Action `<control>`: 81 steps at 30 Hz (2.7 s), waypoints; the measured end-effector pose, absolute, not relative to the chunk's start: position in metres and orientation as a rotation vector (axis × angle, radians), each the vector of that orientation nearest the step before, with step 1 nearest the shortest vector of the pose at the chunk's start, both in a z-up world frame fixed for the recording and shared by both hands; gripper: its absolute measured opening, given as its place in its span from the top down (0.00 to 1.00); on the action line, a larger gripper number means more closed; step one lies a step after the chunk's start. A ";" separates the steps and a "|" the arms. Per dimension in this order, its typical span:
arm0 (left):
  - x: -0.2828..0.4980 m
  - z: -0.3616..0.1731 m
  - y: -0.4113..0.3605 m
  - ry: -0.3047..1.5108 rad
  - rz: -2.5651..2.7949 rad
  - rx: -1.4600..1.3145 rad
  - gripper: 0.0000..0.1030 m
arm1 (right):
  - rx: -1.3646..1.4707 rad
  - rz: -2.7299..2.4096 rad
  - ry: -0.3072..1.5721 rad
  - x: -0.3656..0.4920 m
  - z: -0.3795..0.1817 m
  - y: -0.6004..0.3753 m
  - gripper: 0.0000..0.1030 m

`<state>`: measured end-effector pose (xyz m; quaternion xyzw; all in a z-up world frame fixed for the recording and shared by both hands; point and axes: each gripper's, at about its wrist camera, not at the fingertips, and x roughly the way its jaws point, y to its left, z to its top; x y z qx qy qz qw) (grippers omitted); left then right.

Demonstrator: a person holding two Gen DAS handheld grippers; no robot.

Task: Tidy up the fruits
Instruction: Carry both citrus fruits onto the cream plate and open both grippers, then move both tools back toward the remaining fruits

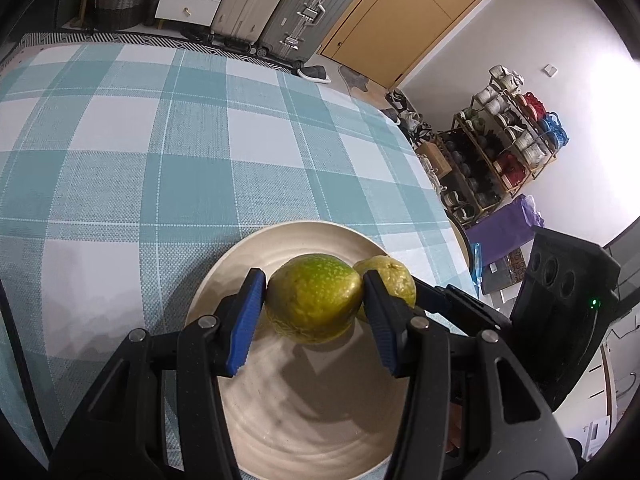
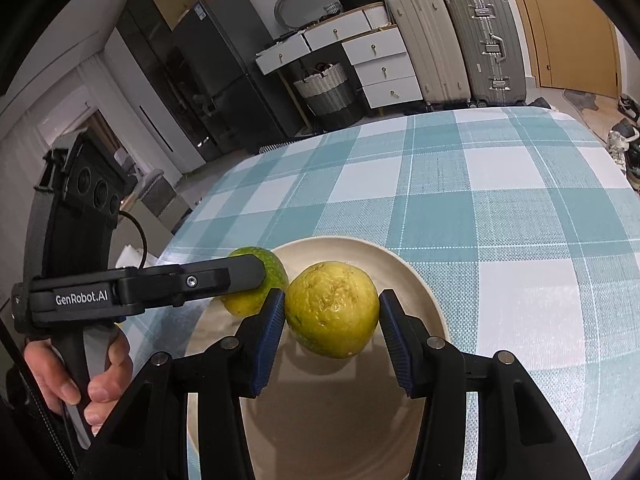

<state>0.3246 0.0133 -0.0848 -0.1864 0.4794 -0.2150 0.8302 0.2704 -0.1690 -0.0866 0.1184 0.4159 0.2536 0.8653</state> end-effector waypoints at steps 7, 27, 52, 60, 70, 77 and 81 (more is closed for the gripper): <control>0.330 -0.088 0.012 1.021 -0.441 -0.412 0.53 | 0.240 0.517 0.833 0.269 -0.083 -0.170 0.43; 0.252 -0.022 0.021 0.871 -0.355 -0.270 0.48 | 0.251 0.430 0.663 0.199 -0.028 -0.201 0.26; 0.079 0.018 0.040 0.698 -0.159 -0.151 0.05 | 0.209 0.427 0.488 0.080 0.014 -0.208 0.01; 0.043 0.003 0.049 0.721 -0.162 -0.149 0.01 | 0.189 0.468 0.473 0.049 0.015 -0.204 0.00; 0.006 -0.041 0.030 0.794 -0.274 -0.081 0.01 | 0.186 0.473 0.515 0.028 -0.002 -0.203 0.00; -0.013 -0.054 0.005 0.802 -0.329 0.007 0.01 | 0.210 0.460 0.555 0.023 -0.015 -0.205 0.00; -0.018 -0.057 -0.017 0.787 -0.350 0.127 0.01 | 0.217 0.460 0.572 0.020 -0.021 -0.207 0.00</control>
